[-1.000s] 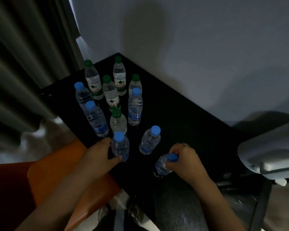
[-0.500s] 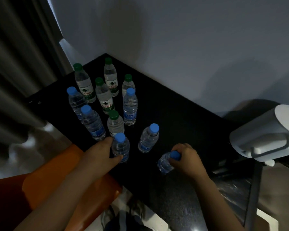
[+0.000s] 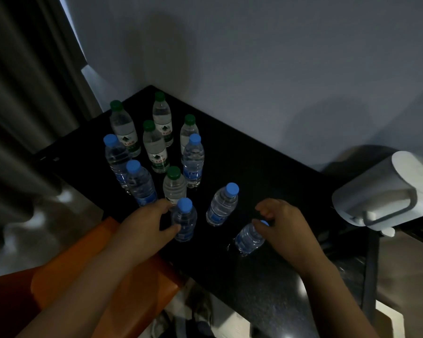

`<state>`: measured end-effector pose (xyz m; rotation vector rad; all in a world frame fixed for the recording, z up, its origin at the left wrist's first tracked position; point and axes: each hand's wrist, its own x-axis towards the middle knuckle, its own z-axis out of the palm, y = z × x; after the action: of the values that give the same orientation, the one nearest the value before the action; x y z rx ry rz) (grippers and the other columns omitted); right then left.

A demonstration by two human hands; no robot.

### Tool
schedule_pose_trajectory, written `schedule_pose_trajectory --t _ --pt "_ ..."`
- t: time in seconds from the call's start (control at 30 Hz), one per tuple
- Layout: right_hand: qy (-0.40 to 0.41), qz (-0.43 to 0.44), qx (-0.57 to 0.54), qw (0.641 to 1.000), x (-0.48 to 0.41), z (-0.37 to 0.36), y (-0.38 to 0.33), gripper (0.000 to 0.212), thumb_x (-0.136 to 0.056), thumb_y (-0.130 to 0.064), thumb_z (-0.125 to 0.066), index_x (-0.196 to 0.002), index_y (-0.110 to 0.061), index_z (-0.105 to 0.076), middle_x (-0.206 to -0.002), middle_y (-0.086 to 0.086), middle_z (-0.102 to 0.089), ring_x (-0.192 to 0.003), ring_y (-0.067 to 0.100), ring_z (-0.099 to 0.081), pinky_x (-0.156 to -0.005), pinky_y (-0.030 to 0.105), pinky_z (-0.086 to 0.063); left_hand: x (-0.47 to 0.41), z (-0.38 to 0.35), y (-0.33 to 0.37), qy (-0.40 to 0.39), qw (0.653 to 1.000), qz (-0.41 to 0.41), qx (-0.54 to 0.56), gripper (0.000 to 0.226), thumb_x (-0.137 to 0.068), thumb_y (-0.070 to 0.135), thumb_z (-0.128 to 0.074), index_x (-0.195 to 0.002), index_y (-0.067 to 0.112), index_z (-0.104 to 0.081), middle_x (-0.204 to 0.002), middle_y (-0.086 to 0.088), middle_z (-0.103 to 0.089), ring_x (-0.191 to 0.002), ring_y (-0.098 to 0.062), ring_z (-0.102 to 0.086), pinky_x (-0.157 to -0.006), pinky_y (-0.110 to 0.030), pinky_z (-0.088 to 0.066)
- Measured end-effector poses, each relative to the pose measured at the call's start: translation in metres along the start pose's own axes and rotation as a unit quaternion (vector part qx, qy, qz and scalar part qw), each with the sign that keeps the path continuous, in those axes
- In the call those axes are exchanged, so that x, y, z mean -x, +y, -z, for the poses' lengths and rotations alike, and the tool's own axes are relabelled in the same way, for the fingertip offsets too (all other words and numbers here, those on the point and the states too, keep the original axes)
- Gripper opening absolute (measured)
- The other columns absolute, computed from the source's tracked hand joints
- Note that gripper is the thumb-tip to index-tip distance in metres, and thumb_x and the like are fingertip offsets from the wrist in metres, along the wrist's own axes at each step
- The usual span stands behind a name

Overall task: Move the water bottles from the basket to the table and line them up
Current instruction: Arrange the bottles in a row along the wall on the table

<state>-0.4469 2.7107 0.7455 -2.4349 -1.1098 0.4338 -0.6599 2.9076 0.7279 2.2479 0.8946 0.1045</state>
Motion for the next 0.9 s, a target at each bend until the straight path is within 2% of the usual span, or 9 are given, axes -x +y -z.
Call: schedule_pose_trajectory --t 0.1,0.27,0.37,0.43,0.53,0.63,0.8,0.9 --pt "-0.01 0.013 0.004 1.0 0.002 0.002 -0.02 0.026 -0.084 -0.03 -0.066 -0.109 -0.031 -0.059 -0.097 -0.015 -0.054 -0.087 0.001 -0.056 -0.071 0.013 -0.044 0.002 0.011 -0.003 0.003 1.0 -0.001 -0.004 0.048 -0.082 0.039 -0.067 -0.125 0.029 -0.049 -0.124 0.006 -0.056 -0.103 -0.004 -0.049 -0.085 -0.021 -0.042" --pt "-0.007 0.072 0.015 0.997 0.01 0.002 -0.054 0.012 -0.085 -0.031 -0.06 -0.096 -0.034 -0.058 -0.092 -0.012 -0.055 -0.079 0.002 -0.056 -0.071 0.022 -0.052 0.011 0.027 -0.01 -0.001 1.0 0.006 -0.01 0.05 -0.085 0.038 -0.064 -0.13 0.024 -0.046 -0.128 0.006 -0.054 -0.112 -0.01 -0.052 -0.089 -0.022 -0.044" --pt "-0.04 0.068 0.015 0.997 0.008 0.002 -0.072 0.014 -0.088 -0.03 -0.059 -0.101 -0.033 -0.058 -0.102 -0.013 -0.055 -0.086 0.001 -0.057 -0.078 0.023 -0.053 0.019 0.038 -0.015 0.003 1.0 0.004 -0.009 0.051 -0.086 0.037 -0.063 -0.132 0.024 -0.045 -0.129 0.005 -0.054 -0.113 -0.01 -0.052 -0.092 -0.024 -0.045" --pt "-0.043 0.063 -0.003 0.997 0.008 0.0 -0.085 0.012 -0.088 -0.028 -0.06 -0.1 -0.031 -0.059 -0.098 -0.01 -0.058 -0.084 0.003 -0.059 -0.077 0.022 -0.053 0.023 0.044 -0.019 0.002 1.0 0.003 -0.008 0.049 -0.087 0.037 -0.062 -0.131 0.024 -0.046 -0.13 0.005 -0.053 -0.114 -0.01 -0.052 -0.093 -0.023 -0.044" --pt "0.001 0.072 -0.027 0.997 0.009 -0.006 -0.101 0.007 -0.087 -0.024 -0.063 -0.095 -0.025 -0.063 -0.088 -0.006 -0.061 -0.077 0.006 -0.061 -0.072 0.023 -0.053 0.027 0.056 -0.023 0.01 1.0 0.001 -0.011 0.045 -0.087 0.036 -0.062 -0.128 0.024 -0.049 -0.127 0.005 -0.055 -0.112 -0.009 -0.053 -0.092 -0.024 -0.046" --pt "0.004 0.084 -0.02 0.996 0.009 -0.009 -0.111 0.014 -0.088 -0.025 -0.063 -0.102 -0.025 -0.064 -0.093 -0.01 -0.06 -0.078 0.004 -0.06 -0.074 0.023 -0.053 0.03 0.067 -0.025 0.026 0.999 -0.008 -0.027 0.041 -0.086 0.037 -0.062 -0.123 0.023 -0.051 -0.12 0.005 -0.057 -0.105 -0.01 -0.055 -0.09 -0.028 -0.049" --pt "0.026 0.103 -0.031 0.994 0.003 -0.007 -0.125 0.019 -0.087 -0.026 -0.064 -0.106 -0.028 -0.062 -0.096 -0.013 -0.059 -0.083 -0.002 -0.057 -0.073 0.014 -0.049 0.029 0.082 -0.024 0.051 0.998 -0.029 -0.009 0.035 -0.084 0.035 -0.065 -0.116 0.025 -0.054 -0.114 0.009 -0.058 -0.099 -0.007 -0.055 -0.086 -0.026 -0.05" --pt "0.04 0.11 -0.039 0.992 -0.006 -0.003 -0.129 0.015 -0.085 -0.024 -0.066 -0.1 -0.027 -0.064 -0.091 -0.013 -0.059 -0.081 -0.002 -0.057 -0.071 0.013 -0.047 0.02 0.087 -0.017 0.069 0.997 -0.042 0.017 0.035 -0.084 0.033 -0.067 -0.116 0.023 -0.055 -0.107 0.013 -0.055 -0.097 -0.002 -0.054 -0.081 -0.019 -0.044"
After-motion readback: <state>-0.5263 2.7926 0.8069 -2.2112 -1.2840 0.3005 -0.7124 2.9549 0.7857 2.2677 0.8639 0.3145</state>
